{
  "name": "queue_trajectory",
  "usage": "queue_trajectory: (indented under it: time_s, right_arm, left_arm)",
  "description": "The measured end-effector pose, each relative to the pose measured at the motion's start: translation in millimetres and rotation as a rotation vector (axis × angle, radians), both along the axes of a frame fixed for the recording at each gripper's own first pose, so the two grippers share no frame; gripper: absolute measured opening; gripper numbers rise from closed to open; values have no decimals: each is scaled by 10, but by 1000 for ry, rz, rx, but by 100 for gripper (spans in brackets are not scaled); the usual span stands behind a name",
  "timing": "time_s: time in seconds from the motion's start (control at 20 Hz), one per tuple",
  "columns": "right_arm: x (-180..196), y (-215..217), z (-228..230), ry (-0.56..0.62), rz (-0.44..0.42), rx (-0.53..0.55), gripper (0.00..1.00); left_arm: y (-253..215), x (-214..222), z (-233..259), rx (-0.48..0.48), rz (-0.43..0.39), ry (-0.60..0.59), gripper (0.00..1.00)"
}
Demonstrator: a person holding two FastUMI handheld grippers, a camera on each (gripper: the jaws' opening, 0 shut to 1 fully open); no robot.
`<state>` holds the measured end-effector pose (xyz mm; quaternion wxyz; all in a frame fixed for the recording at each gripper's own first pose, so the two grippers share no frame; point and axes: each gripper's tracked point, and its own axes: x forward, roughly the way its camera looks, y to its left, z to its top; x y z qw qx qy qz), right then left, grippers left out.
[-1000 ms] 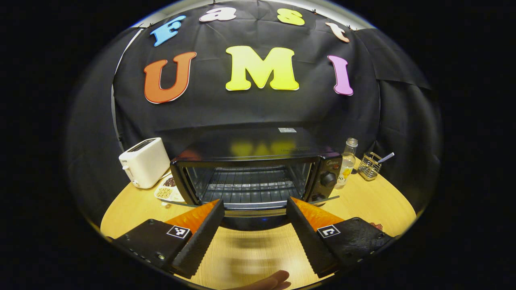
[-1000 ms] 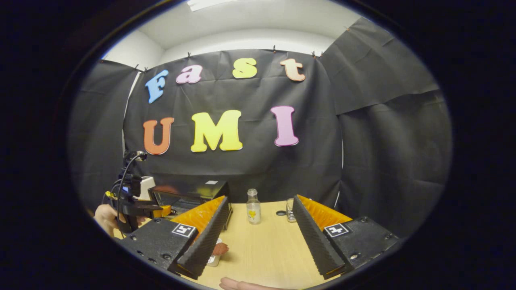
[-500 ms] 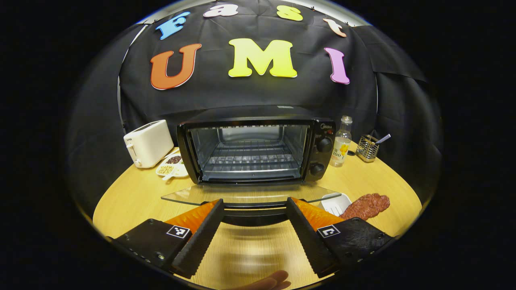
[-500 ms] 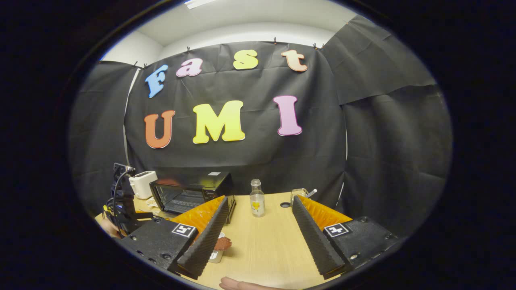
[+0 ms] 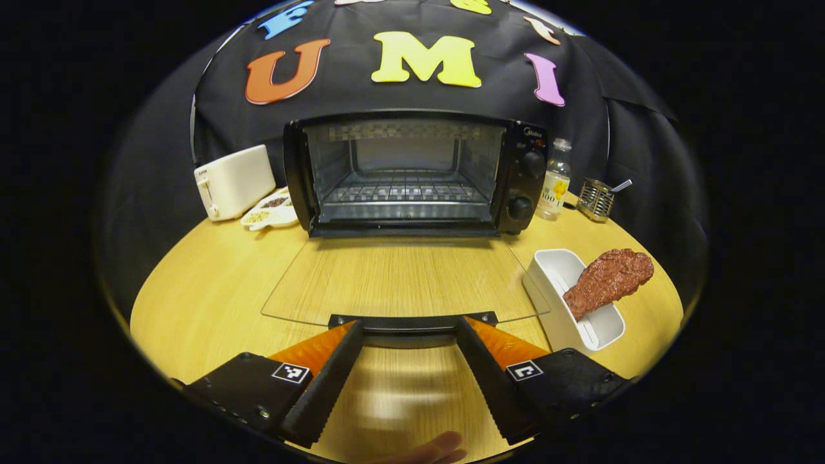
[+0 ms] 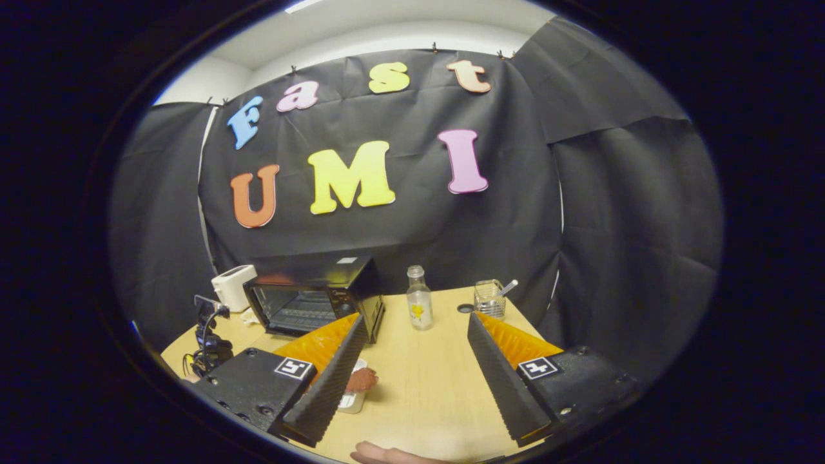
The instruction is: Open the electric oven with the left hand, put the food in, and close the electric oven.
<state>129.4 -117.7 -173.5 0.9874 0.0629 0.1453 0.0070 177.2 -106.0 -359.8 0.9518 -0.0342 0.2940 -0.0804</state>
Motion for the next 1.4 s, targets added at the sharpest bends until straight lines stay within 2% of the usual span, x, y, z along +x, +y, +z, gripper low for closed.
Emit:
queue_trajectory:
  time_s: [0.05,0.35,0.55,0.6,0.75,1.0,1.2,1.35,1.4]
  right_arm:
    - [7,5,-26,9,4,4,100]
    - [47,44,-258,77,22,5,98]
    - [91,163,-489,148,90,52,100]
    - [105,191,-578,177,109,73,98]
    - [197,299,-838,269,159,149,100]
    - [370,523,-1280,473,284,216,99]
    - [370,735,-1431,634,409,374,99]
    - [474,776,-1530,708,412,467,96]
    - [514,775,-1596,732,400,486,92]
  left_arm:
    - [-3,1,-34,-4,2,11,95]
    - [7,-2,27,-14,3,-2,95]
    - [80,-74,293,-8,27,-71,95]
    - [102,-88,404,-12,33,-99,95]
    - [234,-101,787,-23,60,-201,95]
    - [499,-136,1388,-24,129,-356,95]
    - [577,-281,1831,-25,129,-446,95]
    - [655,-420,2122,9,145,-499,94]
    - [685,-488,2206,20,155,-511,94]
